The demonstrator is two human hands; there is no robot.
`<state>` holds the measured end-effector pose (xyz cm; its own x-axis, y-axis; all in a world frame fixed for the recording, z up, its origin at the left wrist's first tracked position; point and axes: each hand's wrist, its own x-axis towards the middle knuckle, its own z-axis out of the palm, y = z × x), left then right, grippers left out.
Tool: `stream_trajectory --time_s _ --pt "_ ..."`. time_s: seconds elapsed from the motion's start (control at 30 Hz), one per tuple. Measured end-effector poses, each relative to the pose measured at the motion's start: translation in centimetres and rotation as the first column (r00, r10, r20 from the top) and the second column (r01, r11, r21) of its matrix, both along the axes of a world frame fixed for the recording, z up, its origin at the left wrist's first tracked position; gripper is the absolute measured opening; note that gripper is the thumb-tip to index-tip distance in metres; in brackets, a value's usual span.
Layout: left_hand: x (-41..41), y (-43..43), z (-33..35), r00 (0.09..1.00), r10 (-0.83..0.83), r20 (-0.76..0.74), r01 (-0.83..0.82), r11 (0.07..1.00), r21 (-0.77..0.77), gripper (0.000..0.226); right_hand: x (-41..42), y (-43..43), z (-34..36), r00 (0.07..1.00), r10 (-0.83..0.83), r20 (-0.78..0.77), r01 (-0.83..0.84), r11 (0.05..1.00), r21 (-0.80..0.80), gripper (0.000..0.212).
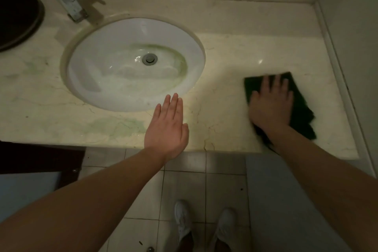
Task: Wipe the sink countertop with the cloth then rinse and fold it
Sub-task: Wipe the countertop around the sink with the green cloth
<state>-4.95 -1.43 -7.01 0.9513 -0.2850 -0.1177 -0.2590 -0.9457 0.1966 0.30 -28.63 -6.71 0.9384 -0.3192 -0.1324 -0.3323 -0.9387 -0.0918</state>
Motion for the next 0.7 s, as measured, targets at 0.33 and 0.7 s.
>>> stream_trajectory --time_s 0.33,0.7 --pt "0.1 0.3 -0.1 1.000 -0.018 -0.003 0.018 1.000 0.009 0.067 -6.9 6.0 -0.4 0.852 0.523 0.002 -0.523 0.852 0.014 0.062" --pt "0.2 0.3 -0.2 1.000 -0.028 0.012 0.028 0.999 0.025 0.068 -1.4 11.8 -0.3 0.981 0.190 0.038 -0.191 0.981 0.029 0.066"
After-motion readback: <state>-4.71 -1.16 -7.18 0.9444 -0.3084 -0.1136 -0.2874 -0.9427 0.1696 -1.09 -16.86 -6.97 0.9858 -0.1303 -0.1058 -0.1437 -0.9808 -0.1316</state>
